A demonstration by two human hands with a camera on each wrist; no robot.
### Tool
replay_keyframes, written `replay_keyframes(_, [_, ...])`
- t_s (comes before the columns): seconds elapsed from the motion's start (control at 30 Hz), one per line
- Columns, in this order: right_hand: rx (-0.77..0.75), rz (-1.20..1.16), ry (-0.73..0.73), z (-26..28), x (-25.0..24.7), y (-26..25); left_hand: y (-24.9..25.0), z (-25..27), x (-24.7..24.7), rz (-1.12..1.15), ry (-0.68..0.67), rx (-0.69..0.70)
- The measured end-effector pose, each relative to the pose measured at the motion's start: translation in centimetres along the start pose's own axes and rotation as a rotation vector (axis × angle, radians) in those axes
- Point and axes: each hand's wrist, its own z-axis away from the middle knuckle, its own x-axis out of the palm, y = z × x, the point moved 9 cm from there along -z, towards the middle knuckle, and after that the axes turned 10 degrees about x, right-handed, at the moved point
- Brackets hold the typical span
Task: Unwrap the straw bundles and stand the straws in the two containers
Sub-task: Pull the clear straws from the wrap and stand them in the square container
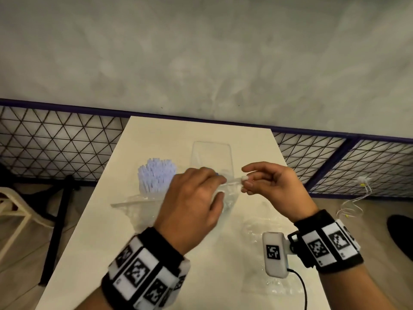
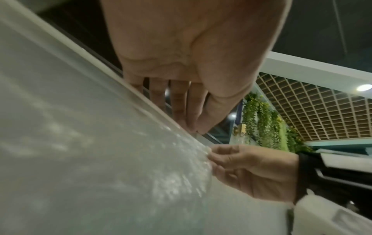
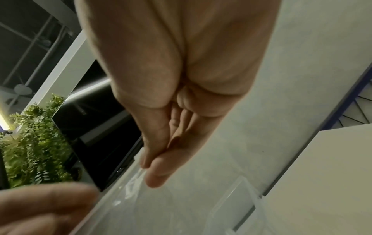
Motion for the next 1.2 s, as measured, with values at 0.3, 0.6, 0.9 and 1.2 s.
replay_keyframes(0.3, [-0.081,0.031,0.094,1.7,0.1,-0.7,0.6,-2.5,4.1,0.248,-0.050,-0.008])
replay_keyframes(0.6, [-0.105,0.010,0.211,1.4,-1.9,-0.3,-2.4,0.1,-0.6,0.025,-0.014,-0.023])
replay_keyframes(0.9, [-0.142,0.080,0.207,0.9,-2.0,0.0,-9.8,6.6,-8.3,-0.177,0.005,-0.219])
replay_keyframes(1.2, [-0.188,0.110,0.041,1.6,1.0,-1.9,-8.1,6.2,-6.8,0.167,0.005,-0.268])
